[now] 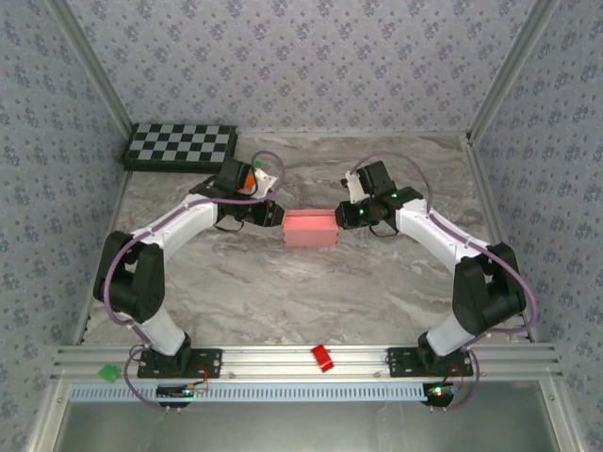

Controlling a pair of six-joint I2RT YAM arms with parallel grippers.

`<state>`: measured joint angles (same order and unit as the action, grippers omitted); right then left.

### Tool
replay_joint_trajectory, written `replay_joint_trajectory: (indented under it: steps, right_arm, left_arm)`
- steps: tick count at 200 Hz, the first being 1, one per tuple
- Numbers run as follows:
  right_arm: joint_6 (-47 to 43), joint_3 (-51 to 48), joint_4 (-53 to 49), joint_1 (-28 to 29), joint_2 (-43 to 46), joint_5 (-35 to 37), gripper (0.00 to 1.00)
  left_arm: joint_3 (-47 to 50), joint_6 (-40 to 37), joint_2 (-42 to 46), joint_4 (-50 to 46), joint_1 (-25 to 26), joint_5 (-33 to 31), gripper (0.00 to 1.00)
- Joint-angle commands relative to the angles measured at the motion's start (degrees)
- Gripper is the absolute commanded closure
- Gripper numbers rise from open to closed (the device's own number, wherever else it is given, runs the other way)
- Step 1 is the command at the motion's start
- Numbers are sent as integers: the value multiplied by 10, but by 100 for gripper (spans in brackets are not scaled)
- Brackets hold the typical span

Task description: Fold the paper box

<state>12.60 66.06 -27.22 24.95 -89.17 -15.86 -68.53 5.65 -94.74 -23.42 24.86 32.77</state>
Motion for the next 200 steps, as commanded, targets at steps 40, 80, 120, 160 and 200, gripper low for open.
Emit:
replay_joint_trajectory:
  steps: [40, 80, 120, 160, 200]
  right_arm:
    - [9, 18, -13, 2, -12, -34, 86]
    - [10, 18, -14, 2, -16, -41, 85]
    - [11, 18, -14, 2, -18, -42, 85]
    - [12, 18, -14, 3, -21, -44, 85]
    - [18, 18, -13, 2, -20, -51, 85]
  left_arm:
    - [-15, 3, -11, -7, 6, 9, 83]
    - [-14, 4, -11, -6, 6, 10, 83]
    - [-14, 4, -9, -5, 6, 9, 83]
    - [-13, 4, -7, -7, 6, 3, 83]
    - [-10, 4, -4, -8, 7, 0, 83]
